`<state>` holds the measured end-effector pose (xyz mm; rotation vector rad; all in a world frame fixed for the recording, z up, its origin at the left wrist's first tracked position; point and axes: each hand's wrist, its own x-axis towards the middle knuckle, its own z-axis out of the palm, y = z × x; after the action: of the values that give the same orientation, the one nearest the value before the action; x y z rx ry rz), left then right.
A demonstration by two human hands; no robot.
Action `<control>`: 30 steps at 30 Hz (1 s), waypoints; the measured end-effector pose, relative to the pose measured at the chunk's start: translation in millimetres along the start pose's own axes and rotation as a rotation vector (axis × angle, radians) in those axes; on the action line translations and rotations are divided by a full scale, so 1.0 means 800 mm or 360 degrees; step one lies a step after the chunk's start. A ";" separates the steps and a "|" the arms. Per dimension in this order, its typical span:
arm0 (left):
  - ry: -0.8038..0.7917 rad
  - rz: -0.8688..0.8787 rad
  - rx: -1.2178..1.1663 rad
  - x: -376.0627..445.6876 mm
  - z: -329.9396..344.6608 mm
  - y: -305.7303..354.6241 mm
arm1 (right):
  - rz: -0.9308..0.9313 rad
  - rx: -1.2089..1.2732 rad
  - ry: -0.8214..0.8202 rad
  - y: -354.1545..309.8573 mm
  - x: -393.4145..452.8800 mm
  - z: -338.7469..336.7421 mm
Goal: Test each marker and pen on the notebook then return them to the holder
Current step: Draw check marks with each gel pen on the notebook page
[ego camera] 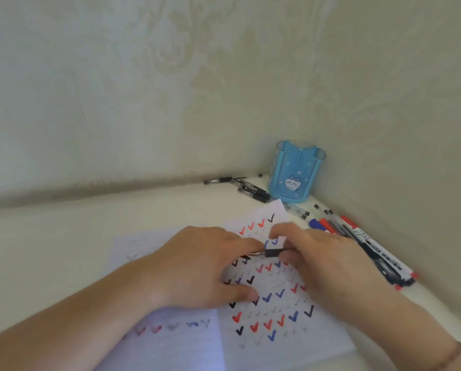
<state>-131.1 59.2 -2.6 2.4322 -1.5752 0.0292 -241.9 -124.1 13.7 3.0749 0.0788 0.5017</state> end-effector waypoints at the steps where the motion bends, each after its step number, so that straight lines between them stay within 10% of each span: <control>1: 0.0035 0.0014 -0.0009 0.000 0.002 -0.001 | 0.0093 0.0108 -0.0020 0.008 -0.004 -0.003; 8: -0.0195 0.0070 -0.0366 0.004 0.009 -0.011 | 0.0060 0.1506 0.0770 0.039 -0.013 -0.017; 12: -0.0323 -0.0119 -0.0522 0.006 0.000 -0.018 | 0.0126 0.2832 0.0638 0.034 -0.008 -0.023; 21: -0.0556 -0.0258 -0.0600 -0.004 -0.024 -0.051 | 0.0319 0.2330 -0.0191 -0.002 -0.006 0.024; 30: -0.0627 -0.0280 -0.0697 0.000 -0.034 -0.042 | 0.0596 0.1931 -0.0109 0.000 -0.003 0.033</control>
<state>-97.6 78.4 16.9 2.2926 -1.3139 -0.7827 -235.6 -124.7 -11.7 4.3332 -0.3276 0.4586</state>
